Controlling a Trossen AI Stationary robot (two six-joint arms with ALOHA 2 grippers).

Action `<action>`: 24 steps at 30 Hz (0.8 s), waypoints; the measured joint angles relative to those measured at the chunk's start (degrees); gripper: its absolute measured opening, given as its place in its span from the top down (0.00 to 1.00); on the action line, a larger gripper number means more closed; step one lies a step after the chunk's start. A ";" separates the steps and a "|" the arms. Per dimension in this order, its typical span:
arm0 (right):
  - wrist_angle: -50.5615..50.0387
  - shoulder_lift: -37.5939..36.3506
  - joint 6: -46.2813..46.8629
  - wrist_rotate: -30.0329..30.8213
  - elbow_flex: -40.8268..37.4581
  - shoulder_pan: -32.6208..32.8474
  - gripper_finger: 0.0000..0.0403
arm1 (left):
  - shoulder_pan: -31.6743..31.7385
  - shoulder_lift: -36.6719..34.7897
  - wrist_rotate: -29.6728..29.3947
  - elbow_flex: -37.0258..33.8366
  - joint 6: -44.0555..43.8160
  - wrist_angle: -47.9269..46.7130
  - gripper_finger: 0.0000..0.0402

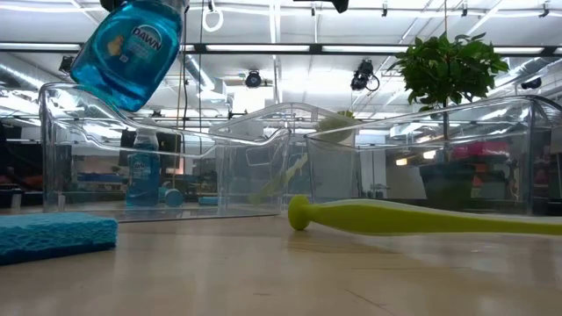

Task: Pick & Place Kitchen Sink Supplies
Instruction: Put the blue dishwashing liquid into the left transparent bin

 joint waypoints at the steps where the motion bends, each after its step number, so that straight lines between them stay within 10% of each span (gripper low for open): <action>1: 0.00 0.00 0.00 -0.01 0.00 -0.01 0.48 | -0.26 0.37 -0.26 0.00 -0.68 -0.55 0.65; 24: 0.00 0.00 0.20 -0.46 0.00 -0.02 0.48 | -3.23 10.65 -11.75 0.02 -9.96 -3.00 0.65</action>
